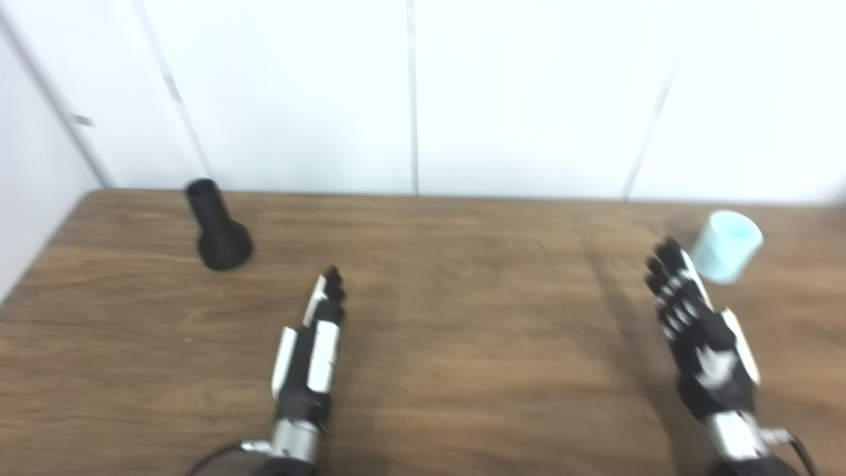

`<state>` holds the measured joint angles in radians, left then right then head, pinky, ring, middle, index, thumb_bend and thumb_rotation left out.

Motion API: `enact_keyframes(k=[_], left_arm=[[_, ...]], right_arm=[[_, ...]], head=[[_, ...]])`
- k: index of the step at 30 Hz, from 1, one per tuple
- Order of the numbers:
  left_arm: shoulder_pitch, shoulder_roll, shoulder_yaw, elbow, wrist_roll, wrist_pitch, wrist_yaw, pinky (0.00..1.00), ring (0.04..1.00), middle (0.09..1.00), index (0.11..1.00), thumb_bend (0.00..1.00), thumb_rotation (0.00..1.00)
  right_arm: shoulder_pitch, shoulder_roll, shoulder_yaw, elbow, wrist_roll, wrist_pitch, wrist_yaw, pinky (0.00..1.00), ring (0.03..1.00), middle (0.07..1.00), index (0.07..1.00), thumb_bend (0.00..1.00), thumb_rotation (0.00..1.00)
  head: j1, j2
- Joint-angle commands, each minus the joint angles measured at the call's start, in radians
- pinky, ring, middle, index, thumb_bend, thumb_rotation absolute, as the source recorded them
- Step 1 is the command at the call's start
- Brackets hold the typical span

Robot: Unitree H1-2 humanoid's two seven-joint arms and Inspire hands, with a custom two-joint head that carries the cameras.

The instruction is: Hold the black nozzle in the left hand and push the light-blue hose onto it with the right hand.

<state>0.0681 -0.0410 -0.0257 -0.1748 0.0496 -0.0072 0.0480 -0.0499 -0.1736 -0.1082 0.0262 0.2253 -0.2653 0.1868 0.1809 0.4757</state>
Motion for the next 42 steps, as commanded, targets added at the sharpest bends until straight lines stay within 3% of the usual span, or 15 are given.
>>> enact_keyframes(k=[1,9,16,23,25,28,31,35,42], left_arm=[[-0.010,-0.015,-0.006,0.023,0.015,-0.060,0.014,1.00,1.000,1.000,1.000,0.79,1.00],[-0.016,-0.019,-0.005,0.129,0.025,-0.166,0.027,1.00,1.000,1.000,1.000,0.79,1.00],[-0.021,-0.008,0.006,0.166,0.005,-0.212,0.016,1.00,1.000,1.000,1.000,0.77,1.00],[-0.022,0.018,0.030,0.142,-0.024,-0.206,0.009,1.00,1.000,1.000,1.000,0.75,1.00],[-0.028,0.027,0.047,0.137,-0.025,-0.204,0.019,1.00,1.000,1.000,1.000,0.77,0.89],[-0.047,0.022,0.092,0.146,0.055,-0.210,0.100,1.00,1.000,1.000,1.000,0.81,0.61],[-0.073,0.009,0.132,0.173,0.149,-0.202,0.195,1.00,1.000,1.000,1.000,0.78,0.52],[-0.126,0.033,0.194,0.209,0.220,-0.175,0.301,1.00,1.000,0.984,1.000,0.72,0.31],[-0.170,0.080,0.228,0.267,0.303,-0.186,0.416,1.00,1.000,0.997,0.998,0.74,0.22]], right_arm=[[0.039,0.003,-0.003,0.094,0.016,-0.060,0.021,1.00,1.000,1.000,1.000,0.84,1.00],[0.018,-0.001,0.000,0.212,0.028,-0.149,0.046,1.00,1.000,1.000,1.000,0.85,1.00],[0.013,0.004,0.003,0.245,0.028,-0.172,0.053,1.00,1.000,1.000,1.000,0.87,1.00],[0.020,0.016,0.010,0.228,0.017,-0.166,0.045,1.00,1.000,1.000,1.000,0.87,1.00],[0.022,0.019,0.013,0.221,0.016,-0.163,0.044,1.00,1.000,1.000,1.000,0.87,1.00],[0.023,0.021,0.016,0.216,0.015,-0.161,0.044,1.00,1.000,1.000,1.000,0.88,1.00],[0.021,0.020,0.016,0.215,0.015,-0.158,0.044,1.00,1.000,1.000,1.000,0.87,1.00],[0.021,0.017,0.015,0.205,0.021,-0.146,0.045,1.00,1.000,1.000,1.000,0.88,1.00],[0.024,0.010,0.013,0.194,0.028,-0.136,0.052,1.00,1.000,1.000,1.000,0.88,1.00]], head=[[0.006,-0.018],[0.004,-0.086],[-0.016,-0.095],[-0.028,-0.077],[-0.028,-0.072],[-0.025,-0.070],[-0.020,-0.068],[-0.003,-0.058],[0.023,-0.054]])
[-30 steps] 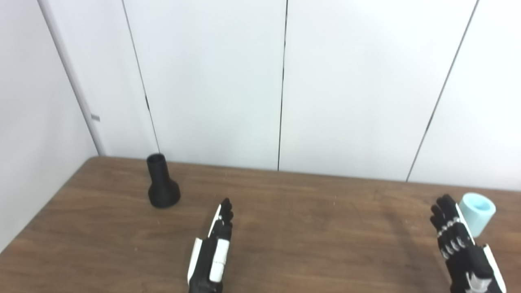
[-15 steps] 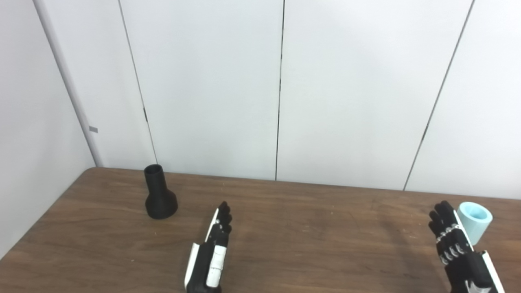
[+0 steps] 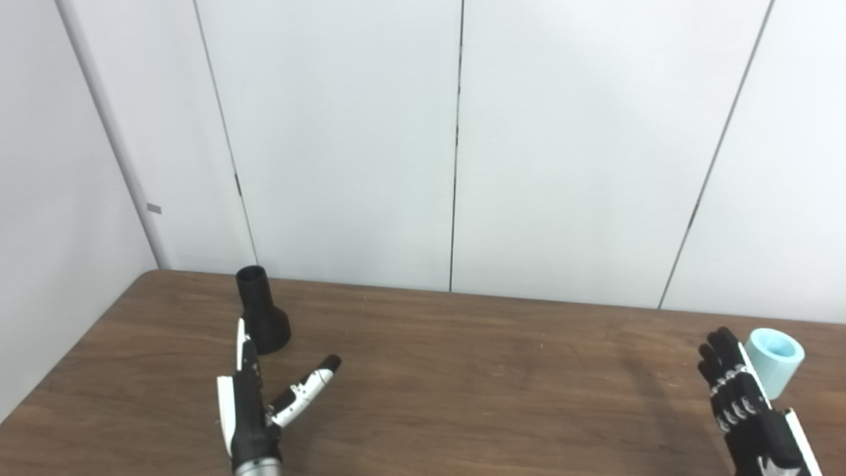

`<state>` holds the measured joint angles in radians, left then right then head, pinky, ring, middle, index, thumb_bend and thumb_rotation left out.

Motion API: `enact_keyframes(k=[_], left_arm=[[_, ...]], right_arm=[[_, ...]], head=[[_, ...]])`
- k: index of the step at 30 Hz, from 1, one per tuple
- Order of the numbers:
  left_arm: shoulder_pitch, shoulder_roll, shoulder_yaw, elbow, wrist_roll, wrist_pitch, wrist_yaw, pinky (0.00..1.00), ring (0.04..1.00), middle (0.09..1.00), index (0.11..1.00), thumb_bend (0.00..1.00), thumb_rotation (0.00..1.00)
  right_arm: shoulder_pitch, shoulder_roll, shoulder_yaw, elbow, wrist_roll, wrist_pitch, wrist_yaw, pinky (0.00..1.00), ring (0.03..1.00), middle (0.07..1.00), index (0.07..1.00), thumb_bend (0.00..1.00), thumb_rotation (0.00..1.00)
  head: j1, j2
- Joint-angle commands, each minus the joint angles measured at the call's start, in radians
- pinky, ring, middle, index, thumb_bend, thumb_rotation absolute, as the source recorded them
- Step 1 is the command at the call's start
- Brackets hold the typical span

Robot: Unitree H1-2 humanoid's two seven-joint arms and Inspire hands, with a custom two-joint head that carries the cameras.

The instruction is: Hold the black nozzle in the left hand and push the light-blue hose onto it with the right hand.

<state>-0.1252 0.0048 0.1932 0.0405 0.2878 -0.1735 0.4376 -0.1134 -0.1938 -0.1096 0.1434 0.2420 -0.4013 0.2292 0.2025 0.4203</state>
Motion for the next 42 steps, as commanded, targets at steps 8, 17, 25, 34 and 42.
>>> enact_keyframes(k=[8,17,25,34,42], left_arm=[[-0.010,0.044,0.041,0.097,0.009,0.017,0.053,1.00,1.000,1.000,1.000,0.74,0.22],[-0.109,0.094,0.079,0.205,-0.012,0.034,0.095,1.00,1.000,1.000,1.000,0.74,0.25],[-0.178,0.164,0.060,0.292,0.013,0.105,0.091,0.89,1.000,1.000,1.000,0.75,0.28],[-0.199,0.248,0.031,0.310,0.018,0.181,0.045,0.93,1.000,1.000,0.863,0.75,0.23],[-0.204,0.282,-0.007,0.306,0.043,0.239,0.025,1.00,1.000,1.000,0.747,0.79,0.24]], right_arm=[[0.077,0.020,0.008,0.096,0.023,-0.002,0.018,1.00,1.000,1.000,1.000,0.88,1.00],[0.089,0.000,-0.002,0.073,0.047,0.015,0.030,1.00,1.000,1.000,1.000,0.87,1.00],[0.105,-0.008,-0.017,0.046,0.066,0.042,0.027,1.00,1.000,1.000,1.000,0.86,1.00],[0.115,0.001,-0.019,0.009,0.073,0.076,0.021,1.00,1.000,1.000,1.000,0.86,1.00],[0.119,0.003,-0.021,-0.006,0.072,0.093,0.019,1.00,1.000,1.000,1.000,0.86,1.00]], head=[[0.012,0.004],[0.023,0.026],[0.025,0.040],[0.017,0.048],[0.015,0.052]])
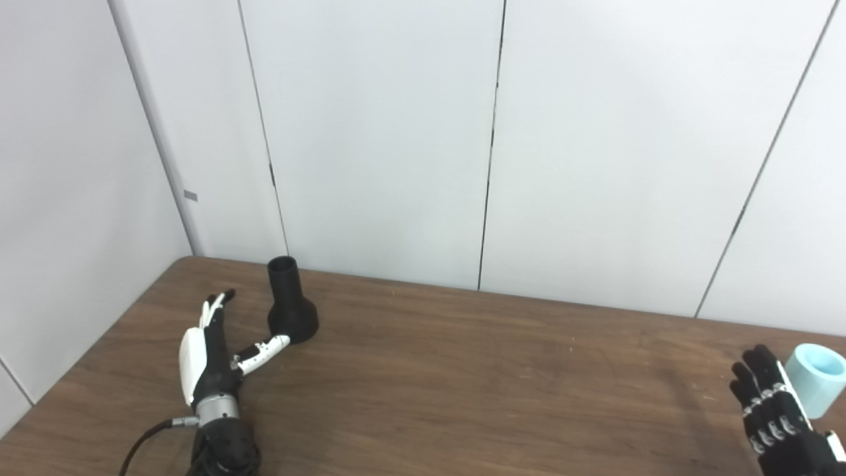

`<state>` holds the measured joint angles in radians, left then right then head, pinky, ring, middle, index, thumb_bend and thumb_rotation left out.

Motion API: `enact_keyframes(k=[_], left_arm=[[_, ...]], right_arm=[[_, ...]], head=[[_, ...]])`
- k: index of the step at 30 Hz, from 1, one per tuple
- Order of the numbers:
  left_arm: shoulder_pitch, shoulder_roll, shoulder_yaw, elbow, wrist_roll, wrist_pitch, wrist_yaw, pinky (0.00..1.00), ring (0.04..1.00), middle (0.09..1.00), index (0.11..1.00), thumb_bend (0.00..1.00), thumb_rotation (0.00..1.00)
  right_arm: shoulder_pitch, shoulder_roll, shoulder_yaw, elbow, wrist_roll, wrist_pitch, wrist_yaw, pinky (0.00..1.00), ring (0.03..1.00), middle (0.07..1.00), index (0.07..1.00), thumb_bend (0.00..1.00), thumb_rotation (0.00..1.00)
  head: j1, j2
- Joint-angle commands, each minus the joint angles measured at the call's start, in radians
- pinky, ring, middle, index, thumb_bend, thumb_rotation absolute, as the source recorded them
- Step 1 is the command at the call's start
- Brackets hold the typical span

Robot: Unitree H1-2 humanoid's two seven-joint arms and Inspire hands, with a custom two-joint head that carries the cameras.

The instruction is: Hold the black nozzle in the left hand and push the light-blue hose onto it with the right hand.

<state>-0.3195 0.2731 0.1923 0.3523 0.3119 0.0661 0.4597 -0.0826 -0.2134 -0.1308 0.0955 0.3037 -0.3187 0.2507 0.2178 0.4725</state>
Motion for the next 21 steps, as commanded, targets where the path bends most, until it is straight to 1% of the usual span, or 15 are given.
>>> enact_keyframes(k=[1,4,8,11,14,18,21], left_arm=[[-0.013,0.013,-0.009,-0.001,0.015,-0.005,0.002,1.00,1.000,1.000,0.734,0.79,0.24],[-0.026,0.011,-0.010,0.021,0.000,-0.018,-0.003,1.00,0.992,0.991,0.715,0.79,0.24],[-0.041,0.016,-0.012,0.048,0.001,-0.016,-0.002,1.00,0.976,0.953,0.688,0.79,0.24],[-0.059,0.039,-0.029,0.084,0.021,-0.008,-0.007,1.00,0.962,0.916,0.670,0.80,0.23],[-0.073,0.055,-0.043,0.107,0.025,-0.006,-0.012,1.00,0.968,0.888,0.649,0.83,0.22],[-0.086,0.059,-0.054,0.118,0.023,-0.010,-0.016,1.00,0.987,0.876,0.632,0.84,0.21],[-0.100,0.063,-0.063,0.144,0.021,-0.028,-0.018,1.00,0.989,0.871,0.633,0.84,0.20]], right_arm=[[0.089,0.023,0.001,0.039,0.010,0.013,-0.003,1.00,1.000,1.000,1.000,0.86,1.00],[0.093,0.024,0.000,0.027,0.012,0.022,-0.004,1.00,1.000,1.000,1.000,0.85,0.99],[0.096,0.025,0.000,0.018,0.011,0.029,-0.006,1.00,1.000,1.000,1.000,0.85,0.99],[0.098,0.026,0.001,0.013,0.007,0.033,-0.006,1.00,1.000,1.000,1.000,0.85,0.99],[0.098,0.026,0.001,0.013,0.003,0.034,-0.006,1.00,1.000,1.000,1.000,0.84,0.98],[0.098,0.025,0.000,0.011,-0.001,0.034,-0.007,1.00,1.000,1.000,1.000,0.83,0.98],[0.099,0.025,0.000,0.012,-0.002,0.033,-0.007,1.00,1.000,1.000,1.000,0.83,0.99]], head=[[0.000,0.000],[-0.003,0.007],[-0.004,0.008],[-0.007,0.010],[-0.007,0.010],[-0.014,0.007],[-0.016,0.007]])
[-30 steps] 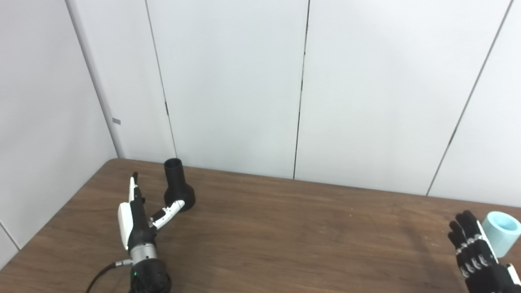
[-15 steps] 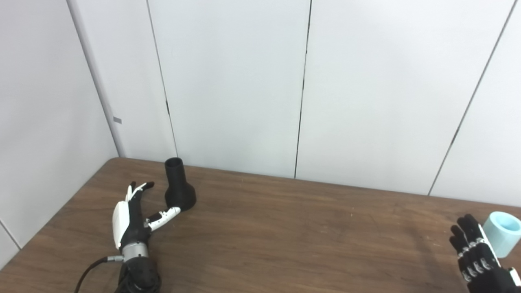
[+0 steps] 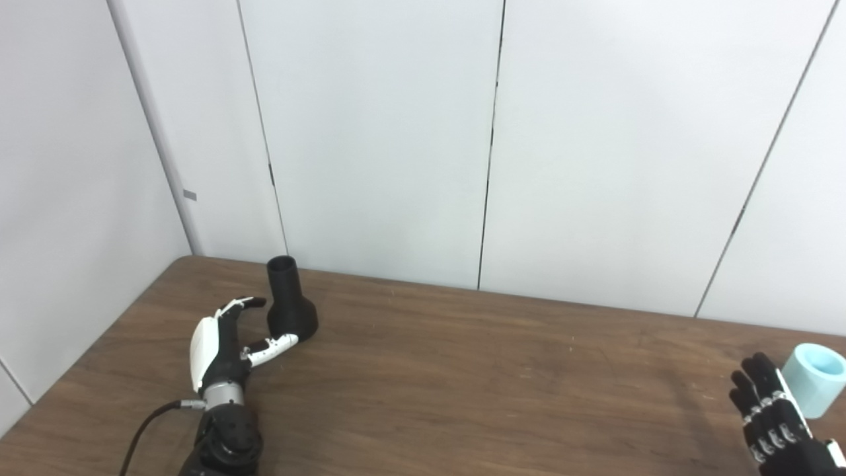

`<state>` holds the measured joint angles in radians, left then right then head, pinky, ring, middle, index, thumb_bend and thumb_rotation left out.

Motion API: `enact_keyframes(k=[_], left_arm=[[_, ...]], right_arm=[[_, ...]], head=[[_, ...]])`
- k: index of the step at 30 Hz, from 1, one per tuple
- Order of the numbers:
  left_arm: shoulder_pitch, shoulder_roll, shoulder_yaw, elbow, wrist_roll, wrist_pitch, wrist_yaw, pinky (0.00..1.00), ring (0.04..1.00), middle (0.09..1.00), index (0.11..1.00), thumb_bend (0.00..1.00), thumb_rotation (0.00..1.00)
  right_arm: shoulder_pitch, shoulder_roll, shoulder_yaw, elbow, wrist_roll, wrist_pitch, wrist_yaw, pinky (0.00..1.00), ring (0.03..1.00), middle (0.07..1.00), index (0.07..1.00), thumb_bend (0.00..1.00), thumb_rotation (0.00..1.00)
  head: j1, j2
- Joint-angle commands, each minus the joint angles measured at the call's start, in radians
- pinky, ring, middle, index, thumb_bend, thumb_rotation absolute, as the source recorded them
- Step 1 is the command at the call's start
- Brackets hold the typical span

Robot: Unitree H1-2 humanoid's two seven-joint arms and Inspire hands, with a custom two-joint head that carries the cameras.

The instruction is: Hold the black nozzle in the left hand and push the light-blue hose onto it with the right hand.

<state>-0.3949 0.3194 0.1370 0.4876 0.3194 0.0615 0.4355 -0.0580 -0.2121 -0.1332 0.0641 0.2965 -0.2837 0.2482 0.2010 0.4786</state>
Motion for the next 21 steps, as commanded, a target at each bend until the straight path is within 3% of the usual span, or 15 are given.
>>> enact_keyframes(k=[1,10,21], left_arm=[[-0.029,0.019,-0.011,0.016,0.011,-0.029,0.002,1.00,0.989,0.870,0.634,0.84,0.21],[-0.043,0.037,-0.043,0.031,0.014,-0.018,-0.017,1.00,0.982,0.875,0.622,0.84,0.20],[-0.048,0.024,-0.039,0.037,-0.023,-0.029,-0.040,1.00,0.974,0.879,0.623,0.84,0.21]], right_arm=[[0.075,0.024,0.002,0.045,0.005,-0.003,-0.004,1.00,1.000,1.000,1.000,0.83,0.99],[0.077,0.026,0.003,0.043,0.001,-0.002,-0.005,1.00,1.000,1.000,1.000,0.82,0.99],[0.076,0.026,0.003,0.046,0.001,0.001,-0.005,1.00,1.000,1.000,1.000,0.83,0.99]], head=[[-0.001,0.002],[-0.002,0.005],[-0.002,0.004]])
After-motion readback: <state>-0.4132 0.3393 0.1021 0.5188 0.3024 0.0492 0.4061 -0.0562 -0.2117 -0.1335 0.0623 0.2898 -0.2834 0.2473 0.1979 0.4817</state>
